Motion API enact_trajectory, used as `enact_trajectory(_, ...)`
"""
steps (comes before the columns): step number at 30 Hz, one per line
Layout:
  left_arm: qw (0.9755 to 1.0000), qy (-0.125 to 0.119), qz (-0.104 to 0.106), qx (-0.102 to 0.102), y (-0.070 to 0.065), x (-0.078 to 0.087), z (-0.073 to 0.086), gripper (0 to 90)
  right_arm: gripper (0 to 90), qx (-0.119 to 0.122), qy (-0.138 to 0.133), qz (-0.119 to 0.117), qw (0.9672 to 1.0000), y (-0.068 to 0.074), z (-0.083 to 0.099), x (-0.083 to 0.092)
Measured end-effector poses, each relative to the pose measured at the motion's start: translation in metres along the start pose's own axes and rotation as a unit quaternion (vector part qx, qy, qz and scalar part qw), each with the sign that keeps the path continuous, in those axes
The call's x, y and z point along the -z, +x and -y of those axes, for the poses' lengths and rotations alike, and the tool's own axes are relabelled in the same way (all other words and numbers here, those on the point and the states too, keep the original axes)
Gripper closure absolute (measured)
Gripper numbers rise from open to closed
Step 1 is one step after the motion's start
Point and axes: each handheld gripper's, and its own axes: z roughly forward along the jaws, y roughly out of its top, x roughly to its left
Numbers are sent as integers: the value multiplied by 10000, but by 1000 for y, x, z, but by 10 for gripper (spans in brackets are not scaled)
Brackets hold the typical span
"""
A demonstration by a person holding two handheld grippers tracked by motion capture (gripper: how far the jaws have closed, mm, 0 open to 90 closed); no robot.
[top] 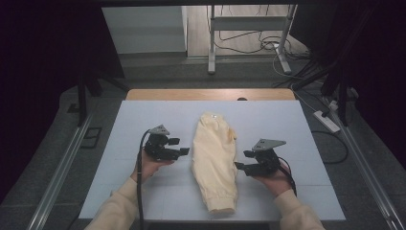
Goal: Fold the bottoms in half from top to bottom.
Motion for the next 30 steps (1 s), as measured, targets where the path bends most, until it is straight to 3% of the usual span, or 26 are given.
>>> enact_trajectory(14, 9999, 90, 29, -39, 4, -18, -11, 304, 373, -63, -4, 56, 10000, -11, -13, -13)
enact_trajectory(30, 9999, 106, 9, -44, 9, -27, -22, 302, 373, -124, -95, 120, 9998, -25, -27, -22)
